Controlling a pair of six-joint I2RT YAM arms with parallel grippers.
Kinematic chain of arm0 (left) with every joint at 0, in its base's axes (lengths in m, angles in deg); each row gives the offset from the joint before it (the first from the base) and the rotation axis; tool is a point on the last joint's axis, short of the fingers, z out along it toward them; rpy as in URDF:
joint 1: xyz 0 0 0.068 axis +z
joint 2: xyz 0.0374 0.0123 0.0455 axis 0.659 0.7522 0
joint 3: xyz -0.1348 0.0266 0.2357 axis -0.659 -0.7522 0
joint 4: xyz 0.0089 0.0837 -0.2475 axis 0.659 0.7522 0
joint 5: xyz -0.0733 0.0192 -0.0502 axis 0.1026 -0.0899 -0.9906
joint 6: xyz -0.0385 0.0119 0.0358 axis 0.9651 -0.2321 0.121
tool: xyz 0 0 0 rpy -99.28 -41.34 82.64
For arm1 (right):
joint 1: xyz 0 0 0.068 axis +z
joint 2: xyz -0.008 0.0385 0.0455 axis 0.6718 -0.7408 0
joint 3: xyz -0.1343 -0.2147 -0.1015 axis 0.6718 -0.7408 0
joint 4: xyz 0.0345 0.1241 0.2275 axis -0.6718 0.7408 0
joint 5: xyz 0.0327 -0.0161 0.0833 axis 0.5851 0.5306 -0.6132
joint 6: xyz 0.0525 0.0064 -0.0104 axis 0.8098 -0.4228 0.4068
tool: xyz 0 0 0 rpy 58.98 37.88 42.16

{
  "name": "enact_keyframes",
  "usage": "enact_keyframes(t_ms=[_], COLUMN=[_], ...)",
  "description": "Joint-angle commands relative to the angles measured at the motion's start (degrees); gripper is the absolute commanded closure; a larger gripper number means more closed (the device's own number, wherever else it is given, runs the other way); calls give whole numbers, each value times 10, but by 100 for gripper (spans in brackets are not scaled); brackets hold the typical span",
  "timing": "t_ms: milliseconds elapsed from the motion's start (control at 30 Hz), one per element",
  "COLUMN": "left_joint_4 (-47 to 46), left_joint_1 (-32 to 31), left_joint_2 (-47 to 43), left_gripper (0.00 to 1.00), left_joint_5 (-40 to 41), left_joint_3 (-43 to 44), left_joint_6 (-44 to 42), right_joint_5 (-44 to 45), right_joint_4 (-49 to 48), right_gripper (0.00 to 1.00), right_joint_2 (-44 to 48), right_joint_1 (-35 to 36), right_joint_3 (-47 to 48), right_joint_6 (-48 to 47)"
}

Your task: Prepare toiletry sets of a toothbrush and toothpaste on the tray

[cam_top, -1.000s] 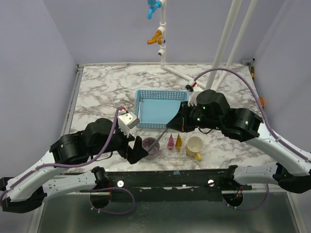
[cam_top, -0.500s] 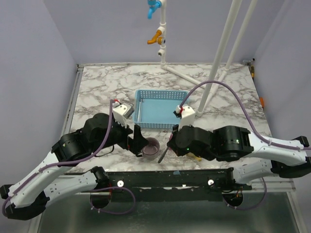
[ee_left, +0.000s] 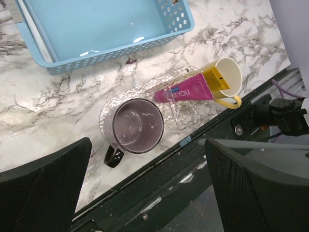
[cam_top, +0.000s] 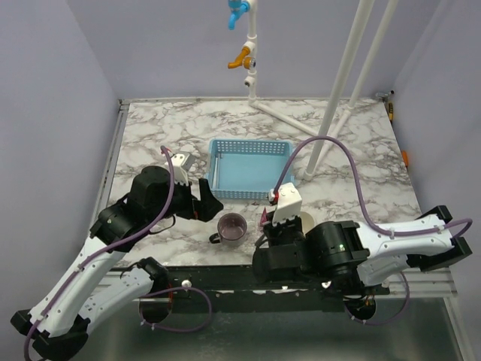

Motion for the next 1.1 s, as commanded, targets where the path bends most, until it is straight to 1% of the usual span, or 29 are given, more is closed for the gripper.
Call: enact_keyframes(t_ms=[0, 167, 433, 567, 700, 1067], left_joint_4=[-26, -38, -63, -70, -77, -95], left_joint_1=[30, 44, 54, 56, 58, 63], left_joint_2=[-11, -11, -4, 3, 9, 23], left_gripper=[1, 1, 1, 1, 1, 1], left_joint_5=[-39, -51, -69, -75, -78, -91], left_joint_3=[-27, -50, -74, -79, -83, -90], left_joint_6=[-2, -2, -1, 1, 3, 7], right_joint_5=[76, 82, 74, 73, 62, 54], right_joint_4=[33, 33, 33, 33, 32, 20], right_gripper=[100, 100, 99, 100, 100, 100], right_joint_2=[20, 24, 66, 69, 93, 108], right_joint_1=[2, 2, -1, -11, -30, -40], right_joint_3=[-31, -48, -99, -111, -129, -168], right_joint_6=[68, 73, 73, 68, 64, 82])
